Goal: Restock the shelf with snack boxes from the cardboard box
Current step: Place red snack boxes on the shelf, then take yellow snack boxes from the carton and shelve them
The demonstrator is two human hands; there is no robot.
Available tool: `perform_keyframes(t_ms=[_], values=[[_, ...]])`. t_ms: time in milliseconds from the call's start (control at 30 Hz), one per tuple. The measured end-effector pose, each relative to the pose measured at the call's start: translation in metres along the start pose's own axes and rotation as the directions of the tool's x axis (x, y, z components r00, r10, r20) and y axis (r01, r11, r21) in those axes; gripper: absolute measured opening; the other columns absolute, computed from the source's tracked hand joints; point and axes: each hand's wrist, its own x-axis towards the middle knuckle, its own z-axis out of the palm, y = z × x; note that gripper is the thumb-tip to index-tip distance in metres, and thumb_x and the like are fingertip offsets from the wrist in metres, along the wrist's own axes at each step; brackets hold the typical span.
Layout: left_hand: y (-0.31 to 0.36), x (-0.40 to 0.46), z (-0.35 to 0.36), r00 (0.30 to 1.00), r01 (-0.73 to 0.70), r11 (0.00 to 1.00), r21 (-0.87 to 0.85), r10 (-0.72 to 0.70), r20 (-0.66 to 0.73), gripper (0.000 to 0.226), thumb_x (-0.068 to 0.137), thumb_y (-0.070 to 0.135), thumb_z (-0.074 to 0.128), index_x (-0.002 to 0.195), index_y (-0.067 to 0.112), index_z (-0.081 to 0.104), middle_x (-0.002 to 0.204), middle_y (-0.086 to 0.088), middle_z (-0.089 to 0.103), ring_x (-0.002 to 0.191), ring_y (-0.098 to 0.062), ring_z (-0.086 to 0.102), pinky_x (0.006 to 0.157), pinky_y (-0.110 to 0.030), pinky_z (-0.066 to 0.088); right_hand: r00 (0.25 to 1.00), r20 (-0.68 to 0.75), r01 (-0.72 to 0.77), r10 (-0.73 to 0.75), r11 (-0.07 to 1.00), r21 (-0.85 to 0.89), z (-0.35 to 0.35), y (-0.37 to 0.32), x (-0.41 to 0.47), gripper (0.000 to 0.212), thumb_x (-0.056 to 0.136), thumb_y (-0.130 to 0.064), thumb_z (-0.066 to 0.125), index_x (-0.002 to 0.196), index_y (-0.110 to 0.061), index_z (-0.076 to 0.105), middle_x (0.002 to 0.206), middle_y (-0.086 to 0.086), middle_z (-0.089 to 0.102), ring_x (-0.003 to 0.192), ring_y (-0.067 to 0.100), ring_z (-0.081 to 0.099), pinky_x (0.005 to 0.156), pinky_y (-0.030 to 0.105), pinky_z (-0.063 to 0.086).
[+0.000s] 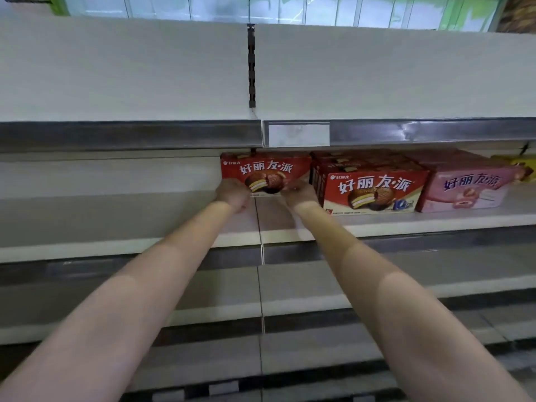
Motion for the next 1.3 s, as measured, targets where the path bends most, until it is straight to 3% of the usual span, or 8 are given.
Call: perform_keyframes(t_ms=[167,300,533,733,867,967,1067,1300], values=[[0.017,-0.037,0.042,0.977,-0.209,0.97,0.124,0.2,0.079,0.016,0.086,0.002,0.061,0.094,0.005,0.074,0.097,-0.015,0.073,0.09,-0.03,0.069,0.082,-0.035,0.056,0.972,-0.137,0.184,-0.19,0.981,-0.059,-0.023,0.01,-0.052,0.013,0.087,-0.007,0.064,0.098,-0.009,0.071,0.098,0.008,0.072,0.093,0.025,0.068,0.079,0.029,0.052],[0.041,-0.077,0.074,0.923,-0.344,0.936,0.069,0.324,0.208,0.013,0.088,-0.001,0.061,0.082,0.01,0.067,0.078,-0.011,0.063,0.068,-0.023,0.059,0.054,-0.013,0.044,0.909,-0.298,0.248,-0.29,0.953,-0.172,-0.068,0.019,-0.101,0.013,0.084,0.0,0.06,0.091,-0.007,0.068,0.084,0.002,0.067,0.08,0.02,0.062,0.066,0.021,0.038],[0.034,-0.183,0.154,0.73,-0.451,0.891,-0.053,0.402,0.553,0.013,0.082,0.015,0.065,0.069,0.014,0.062,0.062,-0.009,0.065,0.058,-0.026,0.066,0.057,-0.033,0.053,0.801,-0.593,-0.059,-0.077,0.977,-0.206,-0.132,0.067,-0.223,0.012,0.088,-0.008,0.06,0.097,-0.006,0.068,0.095,0.012,0.071,0.094,0.029,0.064,0.082,0.032,0.045],[-0.028,-0.308,0.203,0.445,-0.572,0.817,-0.07,0.381,0.81,0.016,0.081,0.0,0.062,0.068,0.01,0.062,0.069,-0.013,0.064,0.076,-0.034,0.065,0.062,-0.03,0.048,0.697,-0.69,-0.4,0.197,0.905,-0.146,-0.162,0.133,-0.382,0.023,0.095,-0.013,0.059,0.117,-0.006,0.063,0.094,0.0,0.064,0.094,0.024,0.058,0.079,0.025,0.041],[-0.057,-0.394,0.225,0.256,-0.621,0.768,-0.157,0.388,0.885,0.017,0.082,0.007,0.065,0.073,0.02,0.06,0.075,-0.003,0.062,0.077,-0.024,0.062,0.062,-0.027,0.045,0.527,-0.786,-0.581,0.323,0.812,-0.056,-0.164,0.174,-0.483,0.02,0.089,-0.003,0.06,0.108,-0.002,0.066,0.089,0.001,0.06,0.084,0.018,0.055,0.069,0.02,0.043],[-0.07,-0.461,0.236,0.092,-0.617,0.747,-0.247,0.381,0.92,0.011,0.085,0.002,0.063,0.084,0.013,0.065,0.083,-0.012,0.066,0.082,-0.024,0.062,0.062,-0.02,0.046,0.376,-0.846,-0.658,0.378,0.752,0.044,-0.171,0.192,-0.55,0.015,0.084,-0.003,0.061,0.095,-0.01,0.068,0.084,0.001,0.065,0.084,0.02,0.06,0.072,0.025,0.045],[-0.081,-0.519,0.243,-0.004,-0.652,0.705,-0.279,0.365,0.931,0.015,0.086,0.013,0.065,0.098,0.008,0.072,0.097,-0.012,0.072,0.095,-0.027,0.067,0.081,-0.031,0.051,0.224,-0.879,-0.706,0.421,0.692,0.152,-0.179,0.207,-0.616,0.014,0.086,-0.007,0.06,0.097,-0.011,0.068,0.092,0.005,0.069,0.091,0.021,0.063,0.075,0.025,0.043],[-0.101,-0.629,0.253,-0.192,-0.682,0.636,-0.36,0.319,0.928,0.016,0.087,0.012,0.058,0.096,0.012,0.072,0.094,-0.005,0.072,0.092,-0.025,0.066,0.081,-0.036,0.055,-0.006,-0.876,-0.696,0.482,0.628,0.35,-0.194,0.228,-0.732,0.009,0.092,-0.015,0.061,0.092,-0.024,0.063,0.093,-0.005,0.066,0.088,0.014,0.061,0.071,0.027,0.046]])
